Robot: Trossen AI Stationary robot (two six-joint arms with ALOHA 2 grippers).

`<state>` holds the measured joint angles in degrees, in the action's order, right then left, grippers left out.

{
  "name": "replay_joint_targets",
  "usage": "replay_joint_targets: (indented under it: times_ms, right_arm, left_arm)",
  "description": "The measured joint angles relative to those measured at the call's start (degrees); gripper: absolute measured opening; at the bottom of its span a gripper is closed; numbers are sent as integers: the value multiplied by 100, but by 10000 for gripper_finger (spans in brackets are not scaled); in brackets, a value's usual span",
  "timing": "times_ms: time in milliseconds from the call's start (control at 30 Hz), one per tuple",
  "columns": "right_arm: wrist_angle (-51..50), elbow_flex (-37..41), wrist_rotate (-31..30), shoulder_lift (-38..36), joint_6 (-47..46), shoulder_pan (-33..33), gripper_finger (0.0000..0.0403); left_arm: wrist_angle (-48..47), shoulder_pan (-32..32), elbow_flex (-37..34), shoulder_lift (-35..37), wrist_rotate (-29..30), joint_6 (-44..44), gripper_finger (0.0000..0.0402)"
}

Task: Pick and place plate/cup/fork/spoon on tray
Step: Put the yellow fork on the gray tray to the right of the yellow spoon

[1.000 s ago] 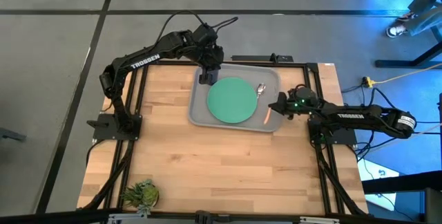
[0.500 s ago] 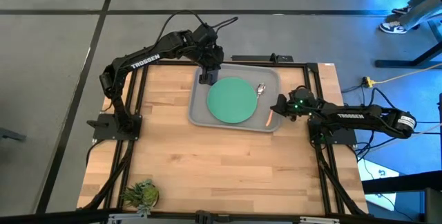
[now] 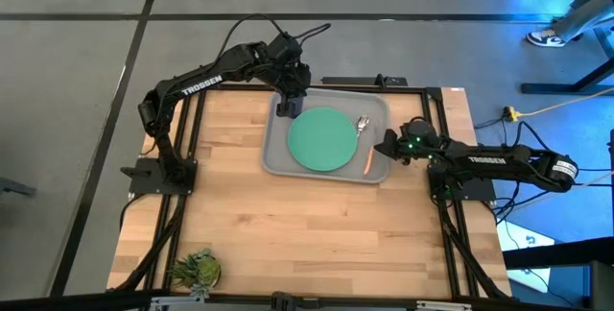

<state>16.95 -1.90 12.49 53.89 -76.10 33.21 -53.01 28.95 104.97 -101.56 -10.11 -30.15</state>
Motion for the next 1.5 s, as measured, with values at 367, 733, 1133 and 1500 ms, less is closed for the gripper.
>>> replay_joint_targets:
  times_ms: [367,733,1133,1500]
  right_arm:
    - [210,-106,-10,-14,296,0,84]
    - [463,-108,-1107,-37,257,-2,62]
    - [593,-374,-1091,-37,601,-31,9]
    - [-1483,-1711,-1088,547,1480,-33,5]
  left_arm:
    - [-2,1,0,2,0,9,0]
    - [-4,0,0,2,0,22,0]
    - [92,2,0,2,59,20,0]
    - [189,4,0,1,62,109,0]
